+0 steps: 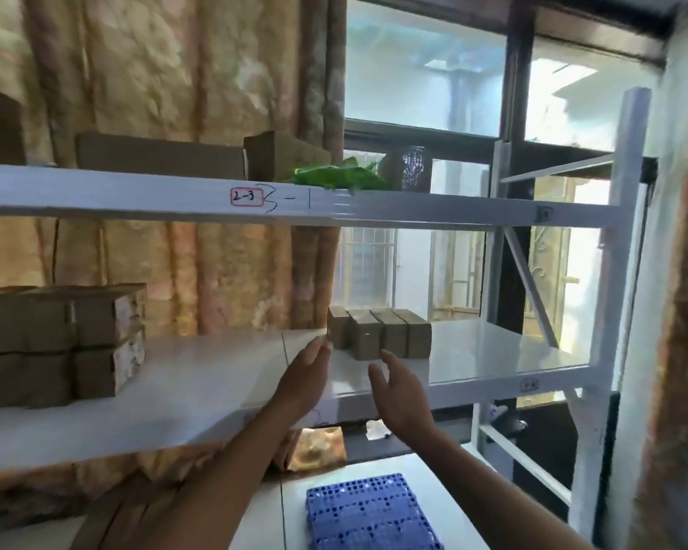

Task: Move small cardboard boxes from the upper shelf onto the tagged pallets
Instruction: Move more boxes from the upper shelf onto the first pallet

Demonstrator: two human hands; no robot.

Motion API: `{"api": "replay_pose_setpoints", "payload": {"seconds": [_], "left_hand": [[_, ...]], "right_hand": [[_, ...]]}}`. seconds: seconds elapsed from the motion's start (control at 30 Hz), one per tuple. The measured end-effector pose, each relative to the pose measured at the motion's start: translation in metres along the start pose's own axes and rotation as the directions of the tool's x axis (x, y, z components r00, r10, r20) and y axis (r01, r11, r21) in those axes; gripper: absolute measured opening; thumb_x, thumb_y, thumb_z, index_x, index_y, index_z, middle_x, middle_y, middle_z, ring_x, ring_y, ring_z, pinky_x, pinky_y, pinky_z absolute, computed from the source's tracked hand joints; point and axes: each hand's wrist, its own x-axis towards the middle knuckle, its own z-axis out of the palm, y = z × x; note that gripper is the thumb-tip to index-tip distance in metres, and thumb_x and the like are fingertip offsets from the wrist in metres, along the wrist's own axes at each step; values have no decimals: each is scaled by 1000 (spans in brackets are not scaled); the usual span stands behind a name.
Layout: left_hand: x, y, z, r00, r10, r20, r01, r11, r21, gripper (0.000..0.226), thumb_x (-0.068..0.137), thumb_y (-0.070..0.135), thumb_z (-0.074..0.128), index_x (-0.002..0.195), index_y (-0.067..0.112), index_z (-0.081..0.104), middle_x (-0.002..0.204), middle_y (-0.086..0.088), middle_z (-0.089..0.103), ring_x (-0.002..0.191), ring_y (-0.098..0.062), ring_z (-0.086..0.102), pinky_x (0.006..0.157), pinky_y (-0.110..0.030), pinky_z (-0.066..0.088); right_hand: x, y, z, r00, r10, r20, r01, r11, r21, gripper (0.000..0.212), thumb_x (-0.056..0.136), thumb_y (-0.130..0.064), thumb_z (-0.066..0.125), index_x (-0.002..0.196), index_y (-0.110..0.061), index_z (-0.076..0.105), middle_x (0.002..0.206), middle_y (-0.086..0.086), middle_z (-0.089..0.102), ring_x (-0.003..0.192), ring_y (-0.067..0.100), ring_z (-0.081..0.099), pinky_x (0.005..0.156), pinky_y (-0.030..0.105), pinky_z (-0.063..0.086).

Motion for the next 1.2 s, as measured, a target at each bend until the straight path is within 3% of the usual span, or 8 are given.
{"api": "replay_pose_setpoints", "payload": {"seconds": [0.2,0.43,0.57,0.67,0.77,0.83,0.97,1.2], "left_hand": [[107,-27,26,999,-43,22,45,997,-67,54,105,37,41,157,32,26,161,-2,35,142,-23,41,117,-42,33],[195,-58,39,996,17,83,-31,985,170,72,95,21,50,157,43,21,169,9,1,154,-23,14,121,-47,28],[212,-74,46,993,112,50,-121,951,286,67,86,17,57,149,32,42,164,1,27,149,-24,30,117,-44,36],[217,-79,47,985,170,18,-170,965,200,51,78,19,58,127,34,56,136,1,53,120,-18,55,98,-36,50],[220,-62,45,979,183,-93,-176,981,84,17,79,30,49,87,39,61,105,7,56,94,-11,60,76,-29,49],[220,-58,47,975,183,-127,-180,983,37,17,84,35,44,80,33,60,94,6,57,85,-9,58,69,-27,42],[221,-58,44,974,75,-216,-94,992,-82,23,90,38,41,93,22,58,88,1,61,82,-14,60,72,-33,45],[215,-64,46,977,-213,-24,210,973,-91,63,75,60,46,119,17,58,110,-7,67,102,-27,63,92,-39,51]], "right_hand": [[78,31,28,995,97,5,-97,994,-44,54,103,-47,51,147,-16,47,146,11,59,126,31,61,100,41,51],[131,48,49,987,163,14,-159,978,-135,66,98,-62,50,146,-18,46,147,7,55,125,31,61,101,49,52],[151,47,59,979,202,35,-196,973,-121,55,97,-59,50,133,-18,51,136,9,64,119,31,64,98,49,53],[160,49,68,980,192,47,-184,973,-140,48,99,-58,48,128,-21,52,128,7,69,113,28,68,95,51,56],[162,49,68,984,169,47,-160,975,-154,45,100,-57,48,127,-21,51,125,8,70,111,29,68,94,51,56],[164,52,70,980,190,57,-182,975,-128,45,100,-58,47,126,-22,49,124,8,70,109,28,68,93,48,55],[161,56,70,975,214,65,-215,977,2,55,97,-71,34,127,-28,51,123,7,70,106,28,66,95,49,53],[157,54,66,962,267,57,-272,921,280,54,94,-77,35,120,-38,63,111,-5,69,101,18,63,89,41,51]]}}
